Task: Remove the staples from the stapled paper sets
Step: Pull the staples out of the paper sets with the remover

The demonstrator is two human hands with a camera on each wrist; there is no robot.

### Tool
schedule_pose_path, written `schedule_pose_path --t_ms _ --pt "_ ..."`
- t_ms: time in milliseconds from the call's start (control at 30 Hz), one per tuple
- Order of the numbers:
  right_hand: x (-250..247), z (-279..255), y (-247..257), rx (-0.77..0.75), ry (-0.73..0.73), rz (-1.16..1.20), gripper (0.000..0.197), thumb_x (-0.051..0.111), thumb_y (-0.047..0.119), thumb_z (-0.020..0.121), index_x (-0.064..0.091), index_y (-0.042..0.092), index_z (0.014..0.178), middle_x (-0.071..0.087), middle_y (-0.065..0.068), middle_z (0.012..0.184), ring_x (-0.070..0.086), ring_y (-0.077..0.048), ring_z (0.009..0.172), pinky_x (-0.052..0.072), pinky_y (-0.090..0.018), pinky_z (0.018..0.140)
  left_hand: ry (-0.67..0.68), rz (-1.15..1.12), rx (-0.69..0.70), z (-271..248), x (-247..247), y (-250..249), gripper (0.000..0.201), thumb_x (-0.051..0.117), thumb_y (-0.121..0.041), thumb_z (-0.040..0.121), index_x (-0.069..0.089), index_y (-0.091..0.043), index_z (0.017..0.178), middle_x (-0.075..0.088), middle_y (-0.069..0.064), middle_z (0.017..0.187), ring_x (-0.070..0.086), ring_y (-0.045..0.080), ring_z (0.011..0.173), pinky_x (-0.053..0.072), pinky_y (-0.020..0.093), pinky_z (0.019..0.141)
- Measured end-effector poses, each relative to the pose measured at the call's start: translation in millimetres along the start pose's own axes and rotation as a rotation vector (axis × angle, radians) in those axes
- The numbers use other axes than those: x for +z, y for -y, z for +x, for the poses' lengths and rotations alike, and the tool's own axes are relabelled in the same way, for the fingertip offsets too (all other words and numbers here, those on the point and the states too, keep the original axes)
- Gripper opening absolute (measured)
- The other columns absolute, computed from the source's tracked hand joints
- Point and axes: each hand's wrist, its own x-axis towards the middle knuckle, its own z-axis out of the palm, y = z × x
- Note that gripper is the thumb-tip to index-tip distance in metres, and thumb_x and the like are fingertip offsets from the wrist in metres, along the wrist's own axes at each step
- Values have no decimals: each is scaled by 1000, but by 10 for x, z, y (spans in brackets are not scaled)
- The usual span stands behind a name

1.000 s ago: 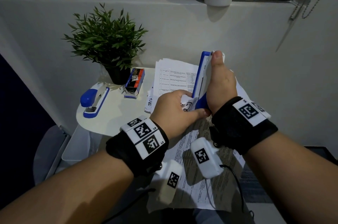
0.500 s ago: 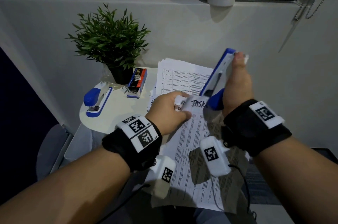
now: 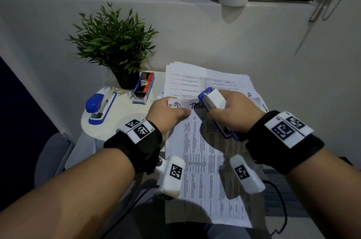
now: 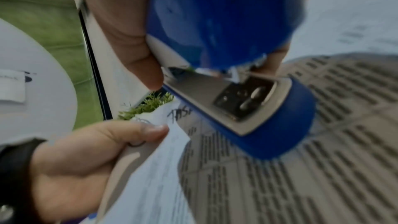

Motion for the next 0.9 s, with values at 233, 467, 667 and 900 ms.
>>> schedule_pose_path --t_ms 233,467,667,900 --pt "159 -21 -118 -229 78 -382 44 46 46 67 52 14 97 49 -1 103 55 -25 88 47 -34 74 6 817 380 156 -261 -20 25 68 0 74 67 -23 67 63 -10 72 58 7 70 44 14 60" --pt "357 -237 -209 -311 359 -703 55 56 40 87 40 17 134 12 8 158 38 -15 133 42 -32 98 300 1335 541 269 -531 159 20 66 -2 77 74 -13 91 69 1 98 59 21 99 41 23 84" --pt "434 -339 -172 -333 404 -773 51 58 41 87 41 16 128 0 6 160 37 -15 134 43 -29 93 414 1302 754 303 -621 274 26 77 7 56 75 -12 73 71 3 79 66 26 75 54 36 69" --pt "444 -285 -208 -313 350 -697 50 58 37 86 41 16 128 9 5 160 43 -18 129 42 -29 94 285 1434 604 162 -528 173 23 58 -10 84 68 -21 102 65 -5 106 56 19 103 46 30 84"
